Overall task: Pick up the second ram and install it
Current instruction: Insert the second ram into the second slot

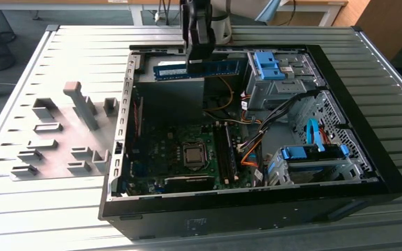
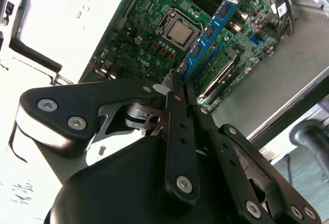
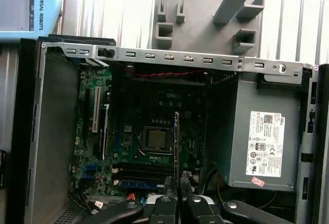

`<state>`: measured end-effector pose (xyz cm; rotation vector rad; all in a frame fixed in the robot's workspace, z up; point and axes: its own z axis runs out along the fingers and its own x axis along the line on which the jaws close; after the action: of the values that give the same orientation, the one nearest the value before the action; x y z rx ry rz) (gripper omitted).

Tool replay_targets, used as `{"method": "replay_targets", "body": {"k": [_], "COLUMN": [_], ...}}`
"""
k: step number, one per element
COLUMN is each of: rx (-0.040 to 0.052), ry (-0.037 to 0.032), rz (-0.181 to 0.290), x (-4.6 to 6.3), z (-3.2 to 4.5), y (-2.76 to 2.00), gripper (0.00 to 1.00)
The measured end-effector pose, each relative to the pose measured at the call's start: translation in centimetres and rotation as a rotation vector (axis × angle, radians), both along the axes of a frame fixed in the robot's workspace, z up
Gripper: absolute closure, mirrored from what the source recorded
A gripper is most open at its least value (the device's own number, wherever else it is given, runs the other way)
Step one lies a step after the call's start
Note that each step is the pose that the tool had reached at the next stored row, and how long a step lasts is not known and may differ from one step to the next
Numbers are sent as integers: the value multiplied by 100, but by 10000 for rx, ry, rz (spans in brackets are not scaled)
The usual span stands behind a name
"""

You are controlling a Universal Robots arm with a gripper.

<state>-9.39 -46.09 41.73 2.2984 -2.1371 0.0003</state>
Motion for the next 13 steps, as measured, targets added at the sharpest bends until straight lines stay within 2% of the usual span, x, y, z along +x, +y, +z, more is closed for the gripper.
{"method": "replay_targets", "body": {"k": [13], "rx": [0], "ry": [0], "rz": [2178], "x": [0], "z": [-6], "y": [0], "gripper": [86]}}
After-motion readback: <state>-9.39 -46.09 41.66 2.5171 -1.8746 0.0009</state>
